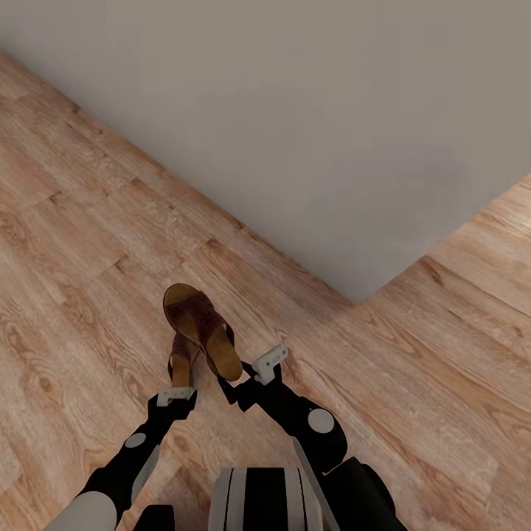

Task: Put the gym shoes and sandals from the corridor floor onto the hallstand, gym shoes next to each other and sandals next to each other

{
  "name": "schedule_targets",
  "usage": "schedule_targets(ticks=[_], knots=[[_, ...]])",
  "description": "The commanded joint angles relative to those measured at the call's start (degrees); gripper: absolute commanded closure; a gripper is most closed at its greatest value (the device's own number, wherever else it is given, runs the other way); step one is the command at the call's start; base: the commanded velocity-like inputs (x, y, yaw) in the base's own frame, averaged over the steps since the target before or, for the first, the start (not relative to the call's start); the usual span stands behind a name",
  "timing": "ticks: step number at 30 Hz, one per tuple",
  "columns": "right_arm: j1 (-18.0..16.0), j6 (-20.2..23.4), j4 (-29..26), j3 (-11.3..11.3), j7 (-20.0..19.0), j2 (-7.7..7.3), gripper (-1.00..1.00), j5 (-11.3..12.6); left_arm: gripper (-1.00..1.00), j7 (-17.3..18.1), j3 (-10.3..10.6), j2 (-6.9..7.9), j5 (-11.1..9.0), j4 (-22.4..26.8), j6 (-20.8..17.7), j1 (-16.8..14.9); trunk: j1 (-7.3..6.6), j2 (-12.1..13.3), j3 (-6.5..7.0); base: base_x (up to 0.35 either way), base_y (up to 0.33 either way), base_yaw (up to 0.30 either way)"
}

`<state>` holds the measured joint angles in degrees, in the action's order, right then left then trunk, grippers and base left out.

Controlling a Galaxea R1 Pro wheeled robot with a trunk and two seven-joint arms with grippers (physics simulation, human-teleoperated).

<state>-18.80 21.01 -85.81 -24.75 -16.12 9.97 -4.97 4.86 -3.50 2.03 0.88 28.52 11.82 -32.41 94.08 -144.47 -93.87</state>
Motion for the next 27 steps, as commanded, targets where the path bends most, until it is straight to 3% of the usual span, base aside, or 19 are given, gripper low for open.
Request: schedule_targets(ticks=[1,8,13,27], knots=[[0.0,0.4,-0.1,0.0,-0.2,0.03,1.00,-0.3,-1.00,0.5,-0.4,-0.03,0.1,0.0,0.1,0.0,-0.01,0.0,-0.03,0.013,0.000,0.000],[0.0,0.4,-0.1,0.0,-0.2,0.03,1.00,-0.3,-1.00,0.5,-0.3,0.02,0.1,0.0,0.2,0.0,-0.01,0.0,-0.03,0.004,0.000,0.000],[0.0,0.4,-0.1,0.0,-0.2,0.03,1.00,-0.3,-1.00,0.5,-0.4,0.00,0.1,0.0,0.2,0.0,0.07,-0.1,-0.95,0.000,0.000,0.000],[0.0,0.3,-0.1,0.0,-0.2,0.03,1.00,-0.3,-1.00,0.5,-0.4,-0.03,0.1,0.0,0.2,0.0,0.07,-0.1,-1.02,0.025,0.000,0.000]])
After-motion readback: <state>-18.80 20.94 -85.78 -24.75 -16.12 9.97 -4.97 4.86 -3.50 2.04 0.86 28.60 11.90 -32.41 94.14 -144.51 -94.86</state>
